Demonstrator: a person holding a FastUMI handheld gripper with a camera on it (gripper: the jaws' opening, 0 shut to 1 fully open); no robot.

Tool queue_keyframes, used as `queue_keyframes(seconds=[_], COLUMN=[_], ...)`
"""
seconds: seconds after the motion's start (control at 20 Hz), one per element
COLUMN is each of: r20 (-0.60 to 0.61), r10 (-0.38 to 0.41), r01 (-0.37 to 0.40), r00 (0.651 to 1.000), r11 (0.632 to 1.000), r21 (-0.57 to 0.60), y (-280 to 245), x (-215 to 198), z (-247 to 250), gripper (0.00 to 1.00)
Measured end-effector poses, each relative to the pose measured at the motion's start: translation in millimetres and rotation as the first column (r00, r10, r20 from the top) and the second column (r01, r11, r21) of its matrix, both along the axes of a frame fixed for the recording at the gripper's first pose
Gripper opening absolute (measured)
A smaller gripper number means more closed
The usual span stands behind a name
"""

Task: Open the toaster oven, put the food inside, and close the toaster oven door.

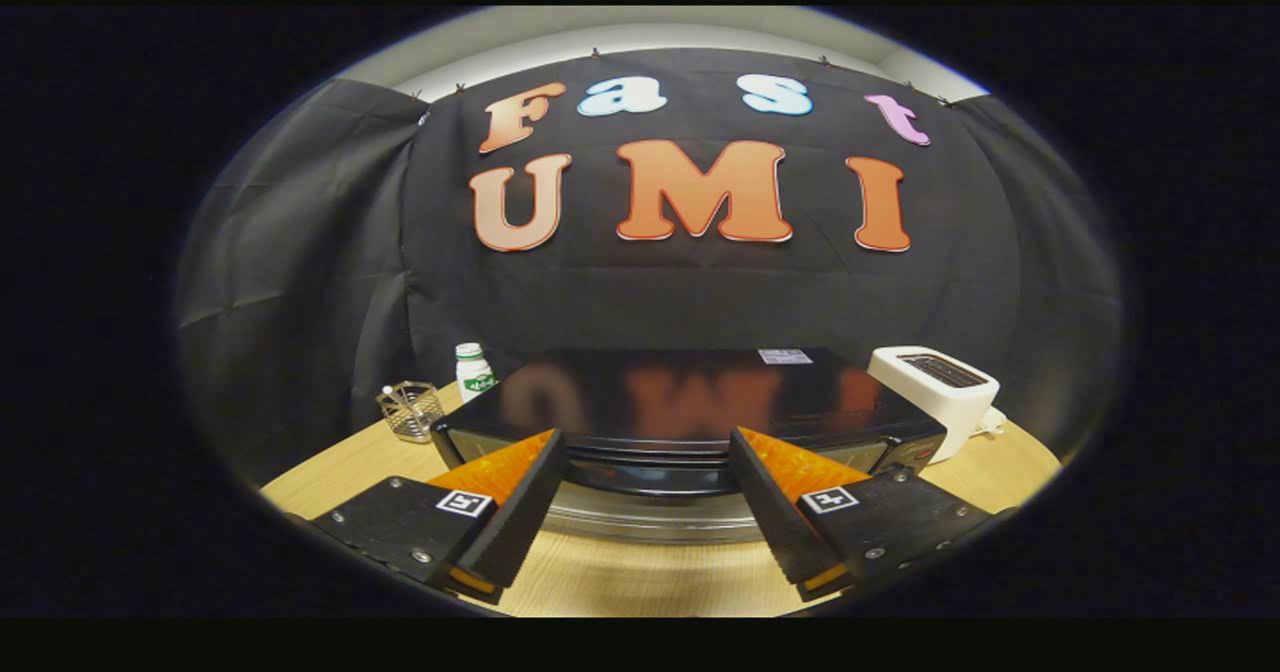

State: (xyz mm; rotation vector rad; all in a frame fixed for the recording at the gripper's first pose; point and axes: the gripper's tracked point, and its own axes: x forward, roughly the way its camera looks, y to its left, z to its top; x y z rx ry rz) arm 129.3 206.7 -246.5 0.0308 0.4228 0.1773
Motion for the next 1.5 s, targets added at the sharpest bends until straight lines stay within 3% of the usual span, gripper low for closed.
queue_keyframes(seconds=[0.3,0.45,0.8,0.95,1.05,1.2,1.5], r20=[0.015,0.012,-0.098,-0.208,-0.272,-0.343,-0.343], r10=[0.024,0.071,0.159,0.202,0.21,0.191,0.185], r01=[-0.024,-0.071,-0.161,-0.189,-0.172,-0.144,-0.146], r00=[1.0,0.997,0.982,0.957,0.939,0.92,0.921], r11=[1.0,0.997,0.987,0.979,0.972,0.977,0.98], r21=[-0.011,-0.015,-0.022,0.081,0.158,0.159,0.136], y=[3,5,2,11,15,12,9], x=[-28,-45,-96,-117,-127,-133,-138], z=[3,2,-15,-36,-49,-74,-87], gripper=[0.86,0.84,0.83,0.83,0.83,0.82,0.8])
